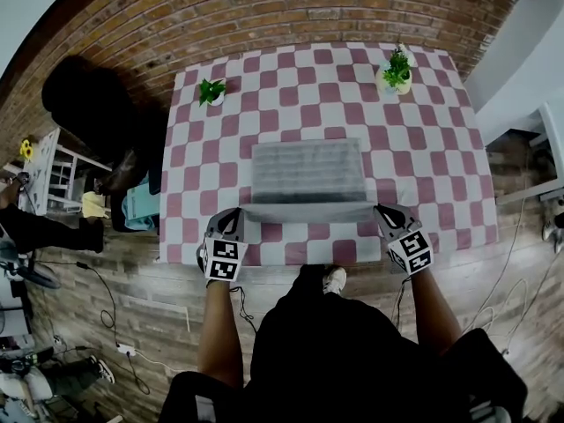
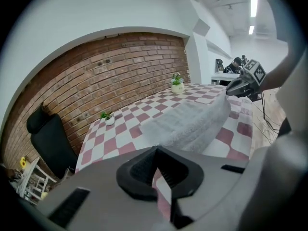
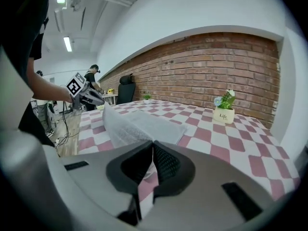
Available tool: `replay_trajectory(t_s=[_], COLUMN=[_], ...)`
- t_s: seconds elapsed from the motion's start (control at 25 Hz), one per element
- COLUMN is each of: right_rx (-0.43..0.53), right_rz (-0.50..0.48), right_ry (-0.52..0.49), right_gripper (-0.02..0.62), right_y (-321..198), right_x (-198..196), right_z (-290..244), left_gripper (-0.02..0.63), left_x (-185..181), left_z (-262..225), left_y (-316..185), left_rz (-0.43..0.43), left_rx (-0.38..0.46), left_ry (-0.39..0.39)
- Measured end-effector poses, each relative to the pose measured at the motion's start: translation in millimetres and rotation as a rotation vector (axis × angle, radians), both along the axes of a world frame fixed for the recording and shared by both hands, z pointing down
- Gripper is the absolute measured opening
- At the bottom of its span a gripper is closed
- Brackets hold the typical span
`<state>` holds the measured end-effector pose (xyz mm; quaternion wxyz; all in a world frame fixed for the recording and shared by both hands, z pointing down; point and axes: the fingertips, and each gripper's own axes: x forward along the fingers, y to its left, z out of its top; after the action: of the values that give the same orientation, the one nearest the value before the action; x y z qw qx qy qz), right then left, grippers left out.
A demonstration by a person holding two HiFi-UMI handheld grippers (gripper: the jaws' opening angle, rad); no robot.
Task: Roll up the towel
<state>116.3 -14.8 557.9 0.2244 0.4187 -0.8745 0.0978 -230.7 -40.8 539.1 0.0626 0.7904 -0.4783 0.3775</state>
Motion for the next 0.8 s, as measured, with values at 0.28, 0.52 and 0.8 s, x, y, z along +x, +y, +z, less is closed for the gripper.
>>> replay_trajectory(t_s=[0.28,0.52,0.8], right_rx=[0.008,-0.007,-0.033], right_rz=[0.068,0.097,0.130], right_ry=[0.013,0.035,0.031], right_gripper=[0.005,0.005,0.005], right_y=[-71,-126,-174], right_x=[1,2,2], right_z=[3,13,21], left_gripper=[-0.003,-0.003,-0.003], left_x=[1,3,5], left_z=[7,18,34], left_y=[-73,-127,-173], left_rz=[0.018,0.037,0.063], left_rx=[-0.009,-0.017,-0.039], left_ry=[-0.010,-0.011,-0.025])
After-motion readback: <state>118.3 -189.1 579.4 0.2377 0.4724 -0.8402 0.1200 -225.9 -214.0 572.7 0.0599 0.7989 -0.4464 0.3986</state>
